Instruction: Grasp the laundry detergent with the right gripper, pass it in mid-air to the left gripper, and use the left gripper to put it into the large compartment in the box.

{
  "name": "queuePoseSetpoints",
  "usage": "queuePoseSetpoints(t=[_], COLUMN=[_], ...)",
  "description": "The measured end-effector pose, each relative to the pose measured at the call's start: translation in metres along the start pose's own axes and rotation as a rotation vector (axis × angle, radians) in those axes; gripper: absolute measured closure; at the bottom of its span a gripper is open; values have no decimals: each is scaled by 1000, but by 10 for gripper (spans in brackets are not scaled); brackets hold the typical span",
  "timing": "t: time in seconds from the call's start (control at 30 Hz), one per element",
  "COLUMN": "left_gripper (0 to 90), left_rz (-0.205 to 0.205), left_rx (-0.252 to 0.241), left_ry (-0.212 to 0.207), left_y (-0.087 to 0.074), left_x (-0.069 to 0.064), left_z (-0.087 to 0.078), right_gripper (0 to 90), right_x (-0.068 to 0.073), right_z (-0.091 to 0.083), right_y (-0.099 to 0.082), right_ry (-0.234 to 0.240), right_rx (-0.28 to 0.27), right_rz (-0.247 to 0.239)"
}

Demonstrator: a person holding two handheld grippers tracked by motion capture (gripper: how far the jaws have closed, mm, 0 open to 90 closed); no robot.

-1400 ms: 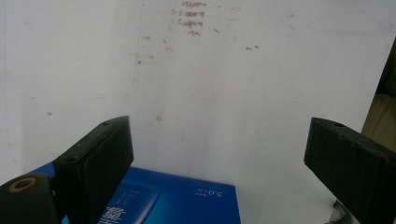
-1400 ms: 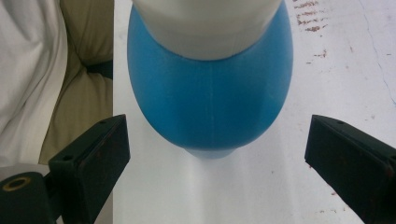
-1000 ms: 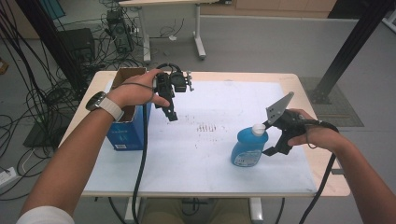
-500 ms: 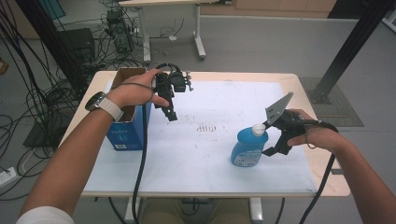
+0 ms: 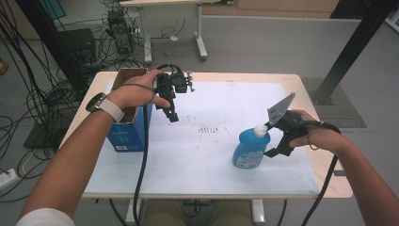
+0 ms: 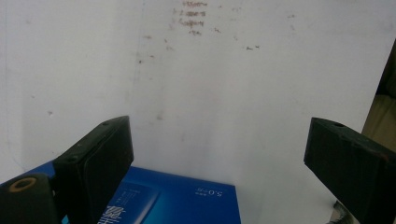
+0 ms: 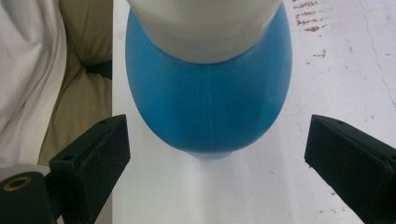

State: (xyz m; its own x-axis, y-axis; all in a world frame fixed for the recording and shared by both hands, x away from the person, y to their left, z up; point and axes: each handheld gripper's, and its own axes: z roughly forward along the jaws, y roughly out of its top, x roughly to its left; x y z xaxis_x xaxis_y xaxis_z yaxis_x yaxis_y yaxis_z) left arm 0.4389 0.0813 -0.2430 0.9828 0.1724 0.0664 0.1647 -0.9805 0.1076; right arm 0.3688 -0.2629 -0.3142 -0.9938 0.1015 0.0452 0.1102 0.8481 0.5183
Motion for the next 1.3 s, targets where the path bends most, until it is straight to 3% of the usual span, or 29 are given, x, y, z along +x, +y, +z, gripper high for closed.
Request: queuePoseSetpoints(t=[1.3], left_gripper=[86], left_rz=[-11], left_rx=[-2], left_ry=[-5], left_y=[-4], left_x=[1], left_z=[2], right_gripper=[65], right_x=[1], right_z=[6], right_y=[1], right_ry=[-5], right_rx=[-36], right_rz=[4])
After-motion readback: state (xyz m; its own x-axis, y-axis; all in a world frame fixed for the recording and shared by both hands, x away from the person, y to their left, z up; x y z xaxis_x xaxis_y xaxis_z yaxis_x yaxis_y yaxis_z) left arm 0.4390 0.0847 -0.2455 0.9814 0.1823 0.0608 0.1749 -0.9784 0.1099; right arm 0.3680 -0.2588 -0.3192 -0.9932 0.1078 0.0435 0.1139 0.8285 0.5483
